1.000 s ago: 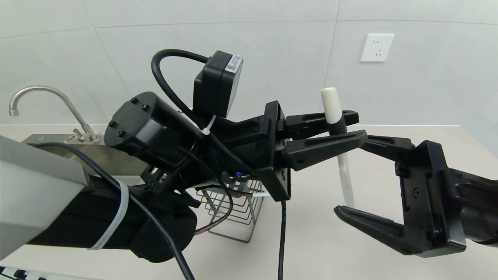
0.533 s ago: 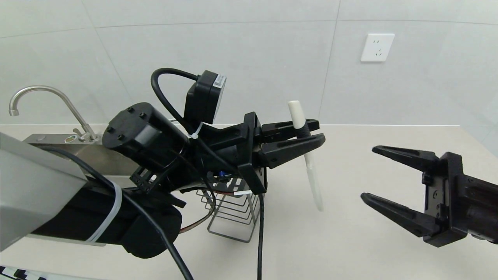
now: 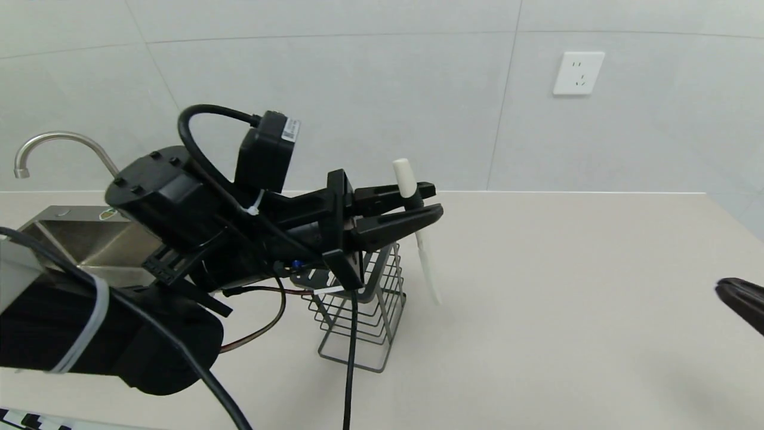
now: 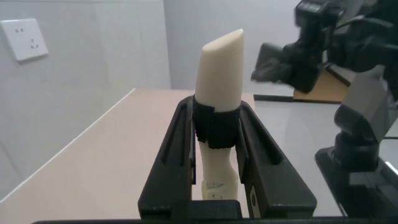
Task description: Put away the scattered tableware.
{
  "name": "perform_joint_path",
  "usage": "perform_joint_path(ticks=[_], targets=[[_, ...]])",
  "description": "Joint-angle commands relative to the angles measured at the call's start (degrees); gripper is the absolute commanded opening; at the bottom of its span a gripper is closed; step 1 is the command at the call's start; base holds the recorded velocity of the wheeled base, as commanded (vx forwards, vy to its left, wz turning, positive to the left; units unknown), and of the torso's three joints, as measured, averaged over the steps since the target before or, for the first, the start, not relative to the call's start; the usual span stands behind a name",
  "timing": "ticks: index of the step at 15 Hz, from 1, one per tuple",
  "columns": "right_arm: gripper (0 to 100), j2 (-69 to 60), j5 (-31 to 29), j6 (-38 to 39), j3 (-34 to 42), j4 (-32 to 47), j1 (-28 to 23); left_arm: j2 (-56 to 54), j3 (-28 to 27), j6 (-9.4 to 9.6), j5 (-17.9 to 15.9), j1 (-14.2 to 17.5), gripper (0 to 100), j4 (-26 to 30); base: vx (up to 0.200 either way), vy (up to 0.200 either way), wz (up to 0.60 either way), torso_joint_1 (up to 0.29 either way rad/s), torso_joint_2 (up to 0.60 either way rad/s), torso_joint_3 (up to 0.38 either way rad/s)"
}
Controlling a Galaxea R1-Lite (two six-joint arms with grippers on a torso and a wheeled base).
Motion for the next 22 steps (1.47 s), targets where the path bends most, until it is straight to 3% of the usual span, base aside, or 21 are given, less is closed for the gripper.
perform_joint_path(ticks=[1, 2, 4, 5, 6, 7, 9, 11, 13, 14, 15, 16, 19, 20, 22], targets=[[0, -17.60, -0.11, 0.05, 3.46, 2.69, -5.50, -4.90, 0.29, 0.18, -0.03, 0.15, 0, 0.73, 0.000, 0.000, 0.00, 0.000, 0.00, 0.000], [0, -22.96, -0.19, 0.05, 3.46, 7.43, -6.03, -5.78, 0.38, 0.27, -0.03, 0.23, 0, 0.82, 0.000, 0.000, 0.00, 0.000, 0.00, 0.000], [0, -36.32, -0.19, -0.04, 3.55, 31.78, -6.38, -6.48, 1.08, 1.50, -0.03, 0.32, 0, 0.73, 0.000, 0.000, 0.00, 0.000, 0.00, 0.000], [0, -43.44, -0.11, 0.14, 3.55, 43.29, -5.15, -6.57, 1.69, 3.17, -0.03, 1.02, 0, 0.82, 0.000, 0.000, 0.00, 0.000, 0.00, 0.000], [0, -51.88, -0.28, 0.49, 3.55, 56.39, -3.74, -6.48, 1.69, 6.51, -0.20, 2.17, 0, 0.82, 0.000, 0.000, 0.00, 0.000, 0.00, 0.000], [0, -53.20, -0.37, 0.66, 3.55, 61.13, -6.82, -6.66, 1.78, 7.82, -0.29, 2.26, 0, 1.08, 0.000, 0.000, 0.00, 0.000, 0.00, 0.000], [0, -55.39, -3.71, 3.04, 3.55, 65.53, -7.17, -8.68, 1.08, 7.91, -0.64, 2.17, 0, 2.23, 0.000, 0.000, 0.00, 0.000, 0.00, 0.000], [0, -55.39, -20.15, 8.57, 3.55, 66.14, -7.17, -10.79, 0.99, 8.00, -0.64, 2.61, 0, 3.63, 0.000, 0.000, 0.00, 0.000, 0.00, 0.000], [0, -55.39, -34.91, 12.35, 3.37, 69.75, -7.17, -11.75, 0.64, 8.09, -0.55, 5.86, 0, 3.63, 0.000, 0.000, 0.00, 0.000, 0.00, 0.000], [0, -55.39, -34.91, 13.06, 3.46, 69.48, -7.17, -11.93, 0.64, 8.18, -0.64, 6.74, 0, 3.63, 0.000, 0.000, 0.00, 0.000, 0.00, 0.000], [0, -55.39, -34.91, 14.11, 3.55, 69.31, -7.34, -12.02, 0.29, 10.02, -0.64, 9.99, 0, 3.63, 0.000, 0.000, 0.00, 0.000, 0.00, 0.000], [0, -55.39, -34.82, 14.20, 3.55, 69.31, -7.34, -12.28, 0.29, 10.55, -2.14, 11.04, 0, 3.63, 0.000, 0.000, 0.00, 0.000, 0.00, 0.000], [0, -55.39, -34.74, 15.34, 3.55, 69.31, -7.34, -12.63, 0.20, 10.55, -12.60, 13.51, 0, 3.63, 0.000, 0.000, 0.00, 0.000, 0.00, 0.000], [0, -55.39, -34.74, 15.43, 3.55, 69.31, -7.34, -12.63, 0.20, 10.55, -13.12, 13.59, 0, 3.72, 0.000, 0.000, 0.00, 0.000, 0.00, 0.000], [0, -55.39, -34.65, 15.52, 3.46, 69.31, -7.34, -9.91, -2.08, 10.29, -17.25, 13.68, 0, 3.72, 0.000, 0.000, 0.00, 0.000, 0.00, 0.000]])
